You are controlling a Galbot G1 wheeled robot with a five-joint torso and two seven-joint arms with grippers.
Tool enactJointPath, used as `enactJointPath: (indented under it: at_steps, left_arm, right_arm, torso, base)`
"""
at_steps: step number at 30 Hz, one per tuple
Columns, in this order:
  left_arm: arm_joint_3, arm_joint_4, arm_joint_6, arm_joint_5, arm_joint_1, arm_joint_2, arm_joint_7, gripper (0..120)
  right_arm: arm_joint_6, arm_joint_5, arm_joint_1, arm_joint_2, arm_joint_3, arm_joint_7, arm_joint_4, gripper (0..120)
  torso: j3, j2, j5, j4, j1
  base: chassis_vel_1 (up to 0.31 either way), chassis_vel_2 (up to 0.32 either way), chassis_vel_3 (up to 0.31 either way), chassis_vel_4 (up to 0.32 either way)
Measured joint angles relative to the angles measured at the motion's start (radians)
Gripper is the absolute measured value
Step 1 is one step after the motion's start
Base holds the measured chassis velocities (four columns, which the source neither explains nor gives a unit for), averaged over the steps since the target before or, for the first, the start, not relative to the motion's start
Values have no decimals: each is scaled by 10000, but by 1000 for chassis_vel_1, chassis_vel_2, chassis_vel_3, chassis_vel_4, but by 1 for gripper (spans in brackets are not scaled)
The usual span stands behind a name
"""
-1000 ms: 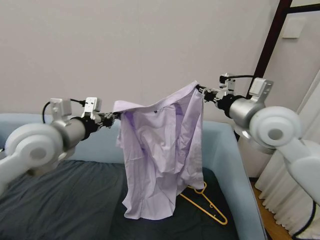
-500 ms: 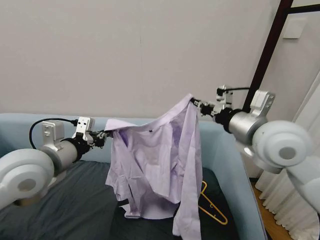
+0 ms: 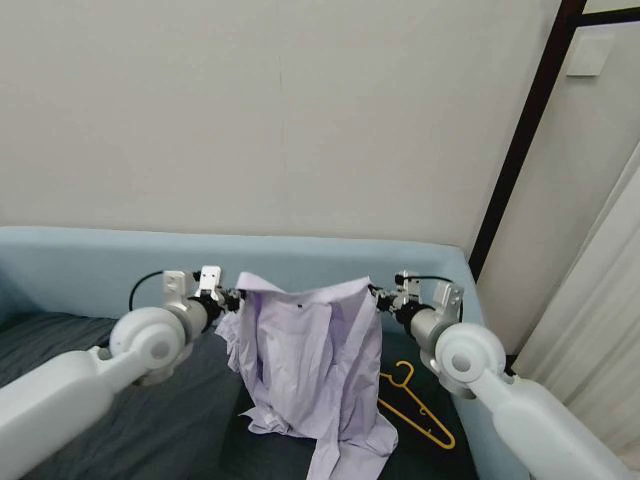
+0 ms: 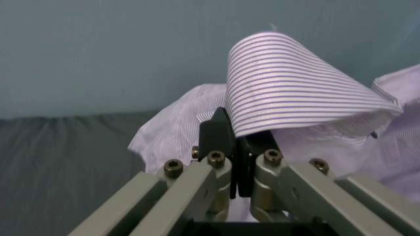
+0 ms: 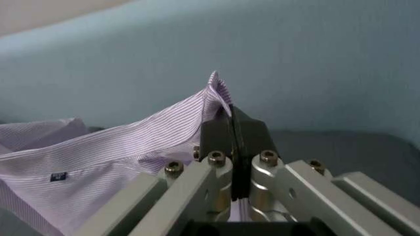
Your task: Pick up the clothes from the sofa and hang them on the clothes hanger.
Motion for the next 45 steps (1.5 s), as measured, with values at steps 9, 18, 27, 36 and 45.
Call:
enactJointPath:
  at_steps: [9, 18, 27, 36, 45]
  left_arm:
    - [-475, 239, 22, 577, 1151, -225, -125, 0]
    - [-943, -170, -35, 633, 1809, -60, -295, 0]
    - [-1004, -206, -96, 575, 2017, -232, -472, 0]
    - [-892, -50, -77, 448, 2042, -671, -651, 0]
    - [-853, 75, -72, 383, 2039, -889, -698, 0]
  right_arm:
    - [-28, -253, -355, 709, -153, -140, -969, 0]
    - [-66, -475, -144, 1133, -580, -193, -1613, 0]
    - [-108, -861, 38, 1171, -728, -369, -2030, 14]
    - [-110, -792, 155, 998, -122, -426, -2353, 46]
    - [22, -2549, -377, -331, -201, -2634, -3408, 82]
  torso:
    - [-2, 1, -1, 6, -3]
    - [-2, 1, -2, 6, -3]
    - [-2, 1, -1, 4, -3]
    - [-2, 2, 0, 3, -3]
    - [-2, 2, 1, -1, -3]
  base:
    - [0, 0, 0, 0]
    - [0, 0, 0, 0]
    - [0, 0, 0, 0]
    - [0, 0, 0, 0]
    - [0, 0, 0, 0]
